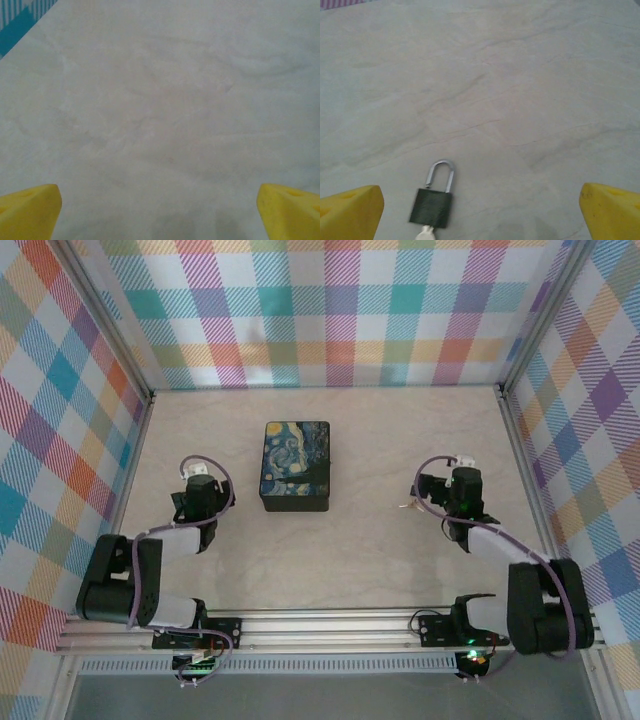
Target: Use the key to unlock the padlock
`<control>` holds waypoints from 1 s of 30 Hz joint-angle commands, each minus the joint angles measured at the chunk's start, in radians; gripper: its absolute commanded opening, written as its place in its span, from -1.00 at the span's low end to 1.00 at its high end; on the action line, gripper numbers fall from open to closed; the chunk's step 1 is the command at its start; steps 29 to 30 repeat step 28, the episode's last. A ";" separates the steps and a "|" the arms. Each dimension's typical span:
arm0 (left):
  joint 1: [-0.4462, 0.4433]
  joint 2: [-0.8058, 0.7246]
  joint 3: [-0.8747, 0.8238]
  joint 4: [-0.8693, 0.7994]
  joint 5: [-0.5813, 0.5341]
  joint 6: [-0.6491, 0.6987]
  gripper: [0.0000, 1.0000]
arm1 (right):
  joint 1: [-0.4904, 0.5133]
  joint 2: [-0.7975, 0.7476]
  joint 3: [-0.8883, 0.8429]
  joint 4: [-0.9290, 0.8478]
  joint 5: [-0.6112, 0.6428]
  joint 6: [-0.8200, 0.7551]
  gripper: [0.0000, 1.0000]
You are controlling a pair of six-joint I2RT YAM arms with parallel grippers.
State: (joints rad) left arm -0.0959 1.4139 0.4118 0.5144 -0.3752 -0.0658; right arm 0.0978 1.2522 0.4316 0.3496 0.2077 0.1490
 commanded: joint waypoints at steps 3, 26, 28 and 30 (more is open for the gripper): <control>0.001 0.126 0.008 0.274 0.134 0.066 1.00 | -0.024 0.101 -0.036 0.333 -0.059 -0.123 0.99; 0.010 0.152 0.015 0.283 0.239 0.097 1.00 | -0.089 0.285 -0.017 0.476 -0.218 -0.137 0.99; 0.011 0.151 0.012 0.285 0.240 0.096 1.00 | -0.090 0.285 -0.017 0.476 -0.218 -0.137 0.99; 0.011 0.151 0.012 0.285 0.240 0.096 1.00 | -0.090 0.285 -0.017 0.476 -0.218 -0.137 0.99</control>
